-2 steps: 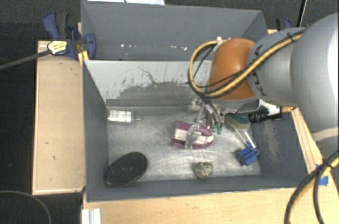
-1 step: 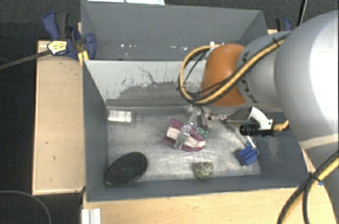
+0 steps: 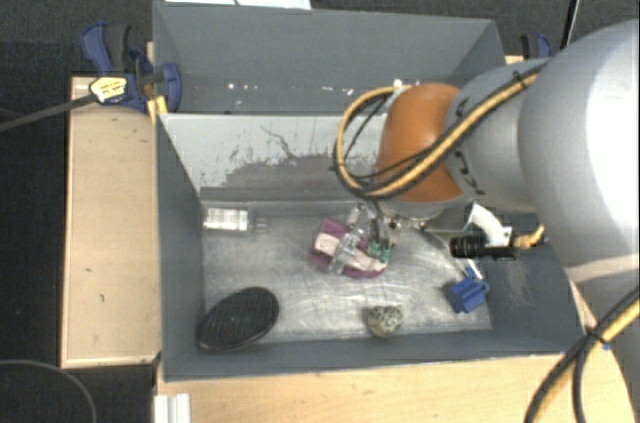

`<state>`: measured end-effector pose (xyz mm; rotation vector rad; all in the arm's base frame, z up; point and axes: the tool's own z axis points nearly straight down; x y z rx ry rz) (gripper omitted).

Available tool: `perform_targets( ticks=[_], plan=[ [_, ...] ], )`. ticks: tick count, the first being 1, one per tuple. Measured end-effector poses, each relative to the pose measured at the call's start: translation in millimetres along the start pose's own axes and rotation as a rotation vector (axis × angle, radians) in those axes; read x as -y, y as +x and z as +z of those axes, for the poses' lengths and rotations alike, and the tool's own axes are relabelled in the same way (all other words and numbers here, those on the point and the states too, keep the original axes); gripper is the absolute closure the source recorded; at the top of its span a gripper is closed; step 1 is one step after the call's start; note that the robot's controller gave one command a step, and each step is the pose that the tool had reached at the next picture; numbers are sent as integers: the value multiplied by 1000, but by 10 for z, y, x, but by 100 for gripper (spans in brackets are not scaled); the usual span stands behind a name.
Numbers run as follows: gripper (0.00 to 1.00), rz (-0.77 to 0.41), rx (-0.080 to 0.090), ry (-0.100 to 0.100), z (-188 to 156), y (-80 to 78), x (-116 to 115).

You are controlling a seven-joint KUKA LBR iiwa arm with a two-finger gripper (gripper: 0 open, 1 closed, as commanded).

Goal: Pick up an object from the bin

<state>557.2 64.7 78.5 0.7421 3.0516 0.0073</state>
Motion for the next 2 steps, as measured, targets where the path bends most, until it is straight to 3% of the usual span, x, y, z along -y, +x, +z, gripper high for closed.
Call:
perform_targets(
  ticks=[1,2],
  plan=[
    [100,-4,7,0,-748,-18,-14],
    [100,-11,5,1,-1190,-27,-21]
  ],
)
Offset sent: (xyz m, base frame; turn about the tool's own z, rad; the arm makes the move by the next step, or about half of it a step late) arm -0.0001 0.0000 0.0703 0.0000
